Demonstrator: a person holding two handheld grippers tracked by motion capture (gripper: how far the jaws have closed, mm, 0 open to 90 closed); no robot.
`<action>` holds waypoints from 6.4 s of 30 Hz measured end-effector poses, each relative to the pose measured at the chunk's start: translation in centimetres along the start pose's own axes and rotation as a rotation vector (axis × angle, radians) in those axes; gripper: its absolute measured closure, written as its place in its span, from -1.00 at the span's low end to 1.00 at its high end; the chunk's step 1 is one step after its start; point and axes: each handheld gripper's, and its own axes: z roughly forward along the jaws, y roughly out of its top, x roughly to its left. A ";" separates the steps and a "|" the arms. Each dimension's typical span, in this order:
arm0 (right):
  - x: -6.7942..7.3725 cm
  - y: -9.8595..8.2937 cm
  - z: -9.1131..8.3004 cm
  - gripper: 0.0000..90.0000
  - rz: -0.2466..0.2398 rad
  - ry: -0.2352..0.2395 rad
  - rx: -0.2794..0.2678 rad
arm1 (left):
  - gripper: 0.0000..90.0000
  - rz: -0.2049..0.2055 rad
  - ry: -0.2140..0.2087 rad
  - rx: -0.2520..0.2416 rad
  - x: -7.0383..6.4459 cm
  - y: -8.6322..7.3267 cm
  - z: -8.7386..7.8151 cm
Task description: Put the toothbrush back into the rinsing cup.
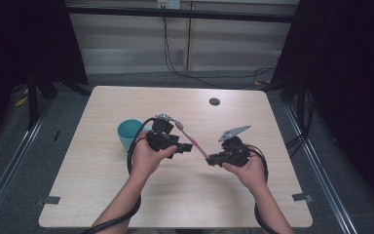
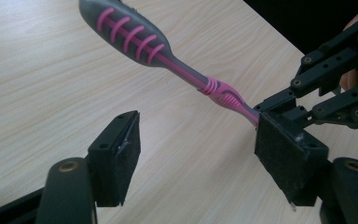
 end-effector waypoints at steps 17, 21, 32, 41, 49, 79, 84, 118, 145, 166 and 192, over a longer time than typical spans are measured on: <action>0.3 -0.1 0.2 0.82 0.016 0.018 -0.027 | -0.01 -0.026 -0.010 -0.063 -0.2 0.5 0.0; 0.4 0.0 0.3 0.82 0.016 0.016 -0.034 | 0.09 -0.019 -0.007 -0.063 -0.5 0.6 0.2; 0.4 0.0 0.5 0.82 0.013 0.009 -0.035 | 0.28 -0.063 -0.039 -0.077 -0.2 0.5 0.4; 0.8 0.2 0.8 0.82 0.015 0.016 -0.050 | 0.49 -0.091 -0.057 -0.094 0.2 0.4 0.1; 0.9 0.2 1.1 0.82 0.025 0.021 -0.061 | 0.57 -0.113 -0.067 -0.113 0.3 0.4 0.1; 1.6 0.7 1.4 0.80 0.046 0.043 -0.098 | 0.74 -0.171 -0.105 -0.204 0.0 0.6 0.1; 1.9 0.8 1.7 0.78 0.040 0.051 -0.108 | 0.77 -0.172 -0.109 -0.207 -0.1 0.7 0.0; 4.1 1.9 3.7 0.41 -0.020 0.081 -0.082 | 0.79 -0.235 -0.092 -0.210 0.4 0.2 0.2; 1.3 -1.9 3.3 -0.40 0.003 -0.016 -0.067 | 0.79 -0.231 -0.089 -0.240 1.5 0.3 -2.4; -0.1 -6.5 3.2 -0.54 0.011 -0.140 -0.040 | 0.79 -0.205 -0.046 -0.227 2.1 0.3 -4.1; 0.1 -8.3 3.1 -0.70 -0.095 -0.168 -0.103 | 0.79 -0.164 0.006 -0.232 2.4 1.6 -6.4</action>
